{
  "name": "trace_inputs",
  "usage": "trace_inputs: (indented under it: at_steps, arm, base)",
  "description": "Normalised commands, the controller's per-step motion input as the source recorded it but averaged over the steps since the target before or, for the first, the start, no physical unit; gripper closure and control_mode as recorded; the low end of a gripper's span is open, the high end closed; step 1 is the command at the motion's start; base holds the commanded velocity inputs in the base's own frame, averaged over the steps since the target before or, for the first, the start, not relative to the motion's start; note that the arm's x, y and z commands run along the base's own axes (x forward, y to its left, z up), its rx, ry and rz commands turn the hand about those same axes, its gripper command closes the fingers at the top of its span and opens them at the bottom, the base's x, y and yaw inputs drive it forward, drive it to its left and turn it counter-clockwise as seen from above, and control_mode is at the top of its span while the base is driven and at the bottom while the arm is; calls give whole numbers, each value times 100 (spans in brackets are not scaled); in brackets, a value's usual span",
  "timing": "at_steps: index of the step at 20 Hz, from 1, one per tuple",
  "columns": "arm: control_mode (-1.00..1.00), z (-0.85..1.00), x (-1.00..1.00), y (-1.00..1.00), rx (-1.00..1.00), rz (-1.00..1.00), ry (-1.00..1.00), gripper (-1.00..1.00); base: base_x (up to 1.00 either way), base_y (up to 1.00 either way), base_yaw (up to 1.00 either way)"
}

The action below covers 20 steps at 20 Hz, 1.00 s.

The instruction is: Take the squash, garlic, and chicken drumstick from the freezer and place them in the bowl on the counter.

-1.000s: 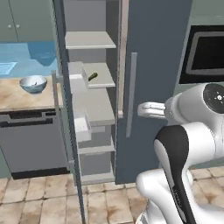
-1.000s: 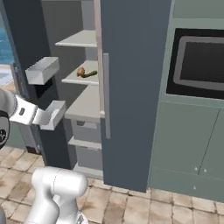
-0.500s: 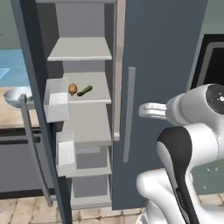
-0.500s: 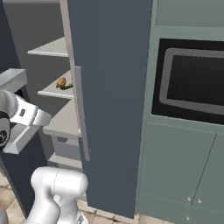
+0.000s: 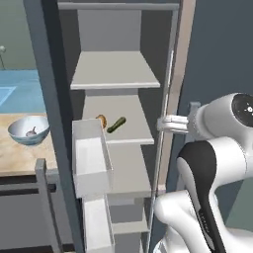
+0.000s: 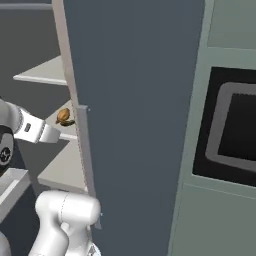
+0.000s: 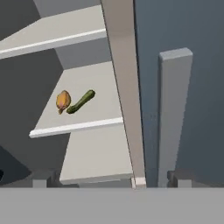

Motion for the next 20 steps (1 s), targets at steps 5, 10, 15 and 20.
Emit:
trace_inputs:
  at_steps: [5, 10, 15, 20]
  arm:
    - [100, 0, 0, 0, 0, 0, 0, -100]
    - [100, 0, 0, 0, 0, 0, 0, -100]
    - [100, 0, 0, 0, 0, 0, 0, -100]
    - [100, 0, 0, 0, 0, 0, 0, -100]
  base:
    - [17, 76, 8]
    - [45, 44, 12]
    - [33, 1, 23]
    - [1, -35, 32]
